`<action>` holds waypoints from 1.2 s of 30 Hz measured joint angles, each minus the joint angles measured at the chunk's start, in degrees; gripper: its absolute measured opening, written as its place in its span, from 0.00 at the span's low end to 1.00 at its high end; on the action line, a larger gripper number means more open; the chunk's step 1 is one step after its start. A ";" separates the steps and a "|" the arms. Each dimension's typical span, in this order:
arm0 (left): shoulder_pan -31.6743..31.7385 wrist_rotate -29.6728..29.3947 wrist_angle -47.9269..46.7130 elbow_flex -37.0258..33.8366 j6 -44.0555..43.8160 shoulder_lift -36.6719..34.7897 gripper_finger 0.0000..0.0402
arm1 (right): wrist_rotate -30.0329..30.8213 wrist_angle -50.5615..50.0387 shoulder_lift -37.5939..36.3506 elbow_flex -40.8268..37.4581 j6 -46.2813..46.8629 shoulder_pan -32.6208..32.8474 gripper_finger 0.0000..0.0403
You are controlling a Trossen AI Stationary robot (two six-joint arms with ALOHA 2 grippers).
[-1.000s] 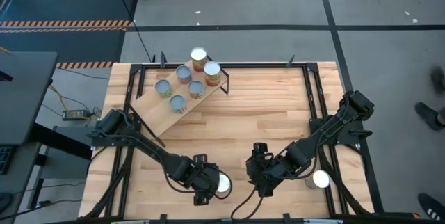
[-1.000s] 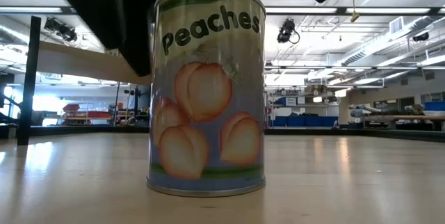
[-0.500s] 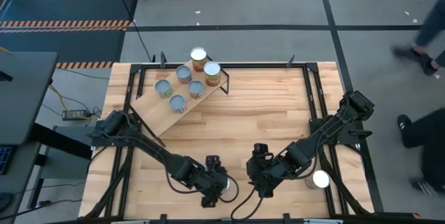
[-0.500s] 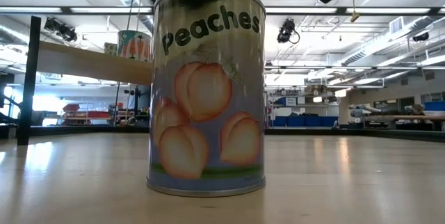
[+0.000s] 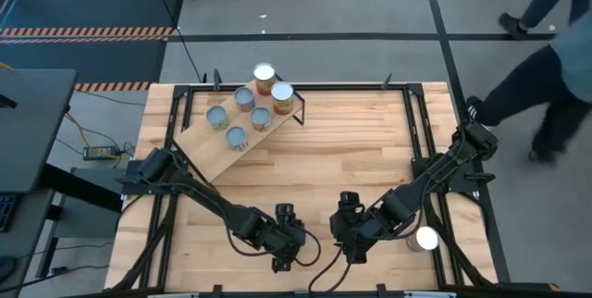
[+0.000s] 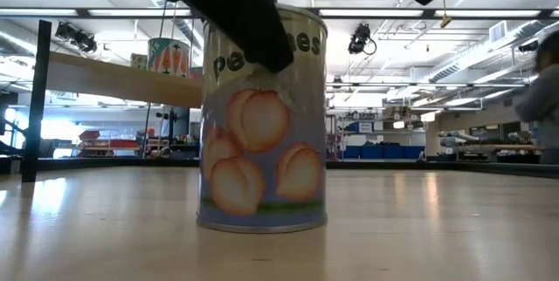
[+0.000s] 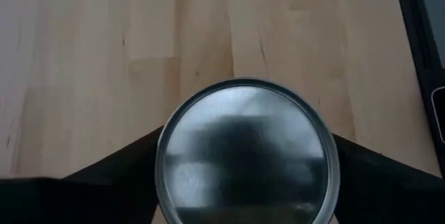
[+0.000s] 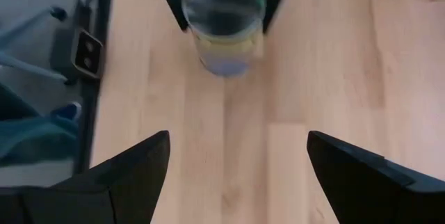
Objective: Pick and place cans onto a shelf
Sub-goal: Put the left canned peaches on the shelf
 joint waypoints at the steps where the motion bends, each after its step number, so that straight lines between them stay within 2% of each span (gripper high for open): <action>1: 0.01 -0.02 -0.52 0.03 -0.70 -0.02 0.78 | 0.00 -1.78 -0.08 0.62 -0.01 0.00 0.86; 5: 0.67 0.83 -5.07 -0.03 -3.54 -1.69 0.78 | 0.32 -11.45 -1.40 4.97 -0.75 -1.05 0.86; 9: 1.55 1.35 -9.10 0.59 -7.36 -8.60 0.78 | 4.09 -17.49 -3.84 8.47 -3.64 -2.89 0.86; 14: 1.64 0.54 -16.60 5.29 -9.08 -19.23 0.78 | 10.60 -15.69 -8.12 8.95 -10.99 -6.66 0.86; 17: 1.87 0.30 -20.27 9.12 -9.99 -24.74 0.78 | 12.11 -14.40 -9.89 8.96 -15.06 -10.36 0.86; 24: 2.37 -10.46 -44.12 15.08 -14.92 -34.92 0.78 | 12.02 -14.15 -12.65 8.96 -17.20 -18.01 0.86; 29: 2.89 -14.51 -62.16 14.58 -26.55 -41.44 0.78 | 10.53 -14.51 -14.79 7.74 -16.73 -20.13 0.86; 32: 3.15 -19.26 -58.78 10.33 -25.40 -47.37 0.78 | 10.48 -14.62 -15.80 6.42 -15.70 -20.15 0.86; 36: 7.69 -20.53 -60.81 2.96 -25.19 -53.91 0.78 | 9.49 -14.56 -16.45 5.29 -14.01 -20.11 0.86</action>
